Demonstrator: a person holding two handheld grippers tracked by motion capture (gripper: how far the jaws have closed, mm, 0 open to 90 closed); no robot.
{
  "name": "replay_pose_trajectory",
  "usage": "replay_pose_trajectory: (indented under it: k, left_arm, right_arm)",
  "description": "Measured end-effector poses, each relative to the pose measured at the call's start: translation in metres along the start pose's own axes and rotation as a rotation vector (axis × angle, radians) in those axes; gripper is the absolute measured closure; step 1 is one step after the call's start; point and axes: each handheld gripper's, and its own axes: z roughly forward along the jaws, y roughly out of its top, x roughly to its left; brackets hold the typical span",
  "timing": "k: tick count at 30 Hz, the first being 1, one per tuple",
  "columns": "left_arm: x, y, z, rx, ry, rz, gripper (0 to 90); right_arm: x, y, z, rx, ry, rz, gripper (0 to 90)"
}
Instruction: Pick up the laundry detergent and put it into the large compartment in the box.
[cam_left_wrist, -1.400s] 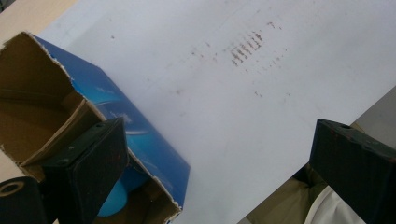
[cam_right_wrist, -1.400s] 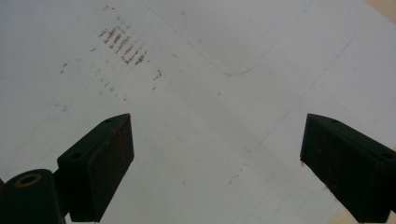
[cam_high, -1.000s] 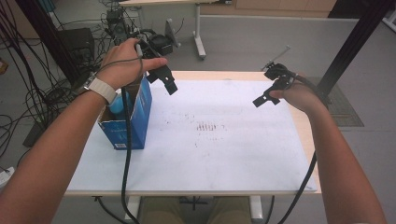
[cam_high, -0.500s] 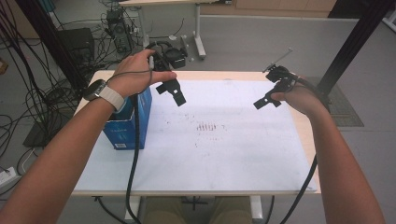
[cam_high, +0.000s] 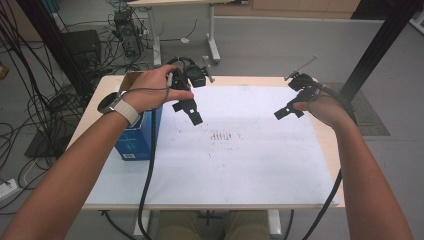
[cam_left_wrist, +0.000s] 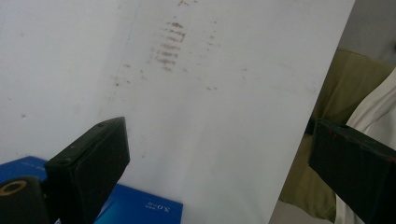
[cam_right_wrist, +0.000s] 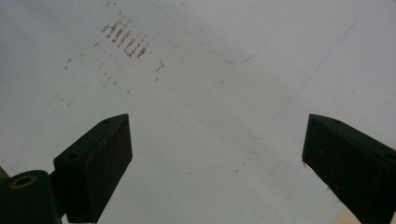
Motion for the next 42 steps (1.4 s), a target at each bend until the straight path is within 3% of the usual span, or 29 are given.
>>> replay_pose_trajectory:
  k: [8, 21, 42]
  left_arm:
    - [-0.011, 0.010, 0.009, 0.015, 0.009, 0.049, 5.8]
    - [-0.016, 0.013, 0.024, 0.036, 0.014, 0.074, 5.8]
    - [-0.014, 0.013, 0.033, 0.047, 0.015, 0.052, 5.8]
  right_arm:
    - [0.002, -0.001, -0.003, 0.002, -0.004, 0.001, 8.4]
    - [0.002, -0.001, -0.002, 0.001, -0.007, 0.009, 8.4]
    - [-0.002, 0.000, 0.007, 0.006, 0.008, 0.003, 8.3]
